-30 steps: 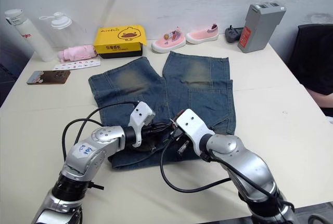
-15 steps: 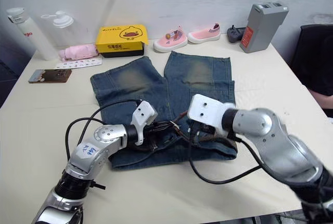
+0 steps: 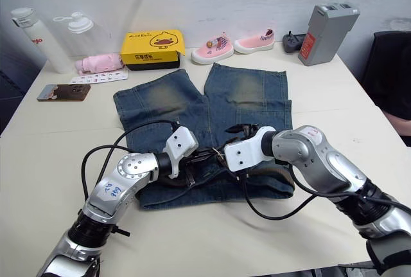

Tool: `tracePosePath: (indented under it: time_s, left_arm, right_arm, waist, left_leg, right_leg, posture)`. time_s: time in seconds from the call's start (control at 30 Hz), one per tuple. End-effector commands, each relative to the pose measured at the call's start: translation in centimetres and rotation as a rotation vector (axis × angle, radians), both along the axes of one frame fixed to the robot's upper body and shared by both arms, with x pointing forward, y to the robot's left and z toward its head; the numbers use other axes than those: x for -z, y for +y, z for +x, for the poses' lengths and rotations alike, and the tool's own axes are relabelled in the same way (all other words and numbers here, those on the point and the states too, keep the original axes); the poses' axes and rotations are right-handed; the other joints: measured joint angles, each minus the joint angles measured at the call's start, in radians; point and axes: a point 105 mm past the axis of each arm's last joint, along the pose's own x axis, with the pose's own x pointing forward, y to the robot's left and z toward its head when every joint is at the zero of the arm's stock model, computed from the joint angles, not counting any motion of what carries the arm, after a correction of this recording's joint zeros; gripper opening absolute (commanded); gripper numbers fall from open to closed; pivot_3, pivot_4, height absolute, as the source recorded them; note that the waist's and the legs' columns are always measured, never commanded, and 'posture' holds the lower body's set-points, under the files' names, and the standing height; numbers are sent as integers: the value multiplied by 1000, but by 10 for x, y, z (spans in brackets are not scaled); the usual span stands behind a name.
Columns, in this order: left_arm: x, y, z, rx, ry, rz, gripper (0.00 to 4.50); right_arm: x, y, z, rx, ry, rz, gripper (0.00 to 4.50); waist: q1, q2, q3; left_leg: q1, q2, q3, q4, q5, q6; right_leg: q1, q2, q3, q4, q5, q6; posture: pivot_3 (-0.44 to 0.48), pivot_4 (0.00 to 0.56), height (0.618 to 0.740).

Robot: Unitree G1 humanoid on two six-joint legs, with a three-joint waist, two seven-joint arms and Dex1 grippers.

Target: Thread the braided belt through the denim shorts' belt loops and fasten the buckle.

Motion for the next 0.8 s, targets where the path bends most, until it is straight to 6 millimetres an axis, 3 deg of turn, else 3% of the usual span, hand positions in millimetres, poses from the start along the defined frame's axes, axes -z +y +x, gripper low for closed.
tracePosePath:
  time_s: [0.03, 0.17, 0.27, 0.43, 0.53, 0.6, 0.73, 0.8]
  left_arm:
    - [-10, -3, -3, 22, -54, -4, 0]
    - [-10, -2, -4, 21, -59, -3, 0]
    - [-12, -3, -4, 31, -70, -19, 0]
    - [-22, 3, -3, 19, 7, -138, 1977]
    - [-26, 15, -4, 25, 99, -188, 1823]
    - [-29, 28, -6, 33, 153, -213, 1184]
    - [-37, 65, 3, -12, 243, -271, 1184]
    - [-31, 90, 20, -112, 236, -226, 1184]
  right_arm:
    - [-3, 0, 0, -11, -19, -2, 1651]
    - [-1, -2, 1, 7, -6, 3, 74]
    - [0, -3, 1, 17, 1, 11, 74]
    - [0, -3, -1, 37, 13, 41, 0]
    - [-2, -5, -2, 68, 18, 72, 0]
    - [-4, -7, -1, 90, 13, 89, 0]
    - [-8, -9, -2, 133, 9, 134, 0]
    - [-8, -10, -4, 152, 9, 151, 0]
  waist:
    - [0, 0, 0]
    - [0, 0, 0]
    - [0, 0, 0]
    - [0, 0, 0]
    - [-1, 0, 0]
    - [-2, 0, 0]
    - [-3, 0, 0]
    - [-3, 1, 0]
  left_leg:
    - [0, 0, 0, 0, 0, 0]
    - [0, 0, 0, 0, 0, 1]
    - [0, 0, 0, 0, 0, 1]
    - [0, 0, -1, 0, 0, 1]
    - [0, 0, -1, 0, 1, 1]
    - [0, 0, -1, 1, 1, 1]
    - [0, 1, -1, 0, 1, 0]
    - [1, 1, -2, 0, 1, 0]
  right_leg:
    - [0, 0, 0, 0, 0, 0]
    - [0, 0, 0, 0, 0, 0]
    - [0, 0, 0, 0, 0, 0]
    - [1, 0, -1, 0, 0, 0]
    - [1, 0, -1, 1, 0, 0]
    - [0, 0, -1, 1, 0, 0]
    - [0, 0, -1, 1, 0, 0]
    - [0, 0, -1, 1, 0, 0]
  posture:
    - [0, 150, 712]
    - [0, 150, 712]
    - [0, 150, 712]
    - [0, 150, 712]
    - [0, 150, 712]
    - [0, 150, 712]
    - [0, 150, 712]
    - [0, 150, 712]
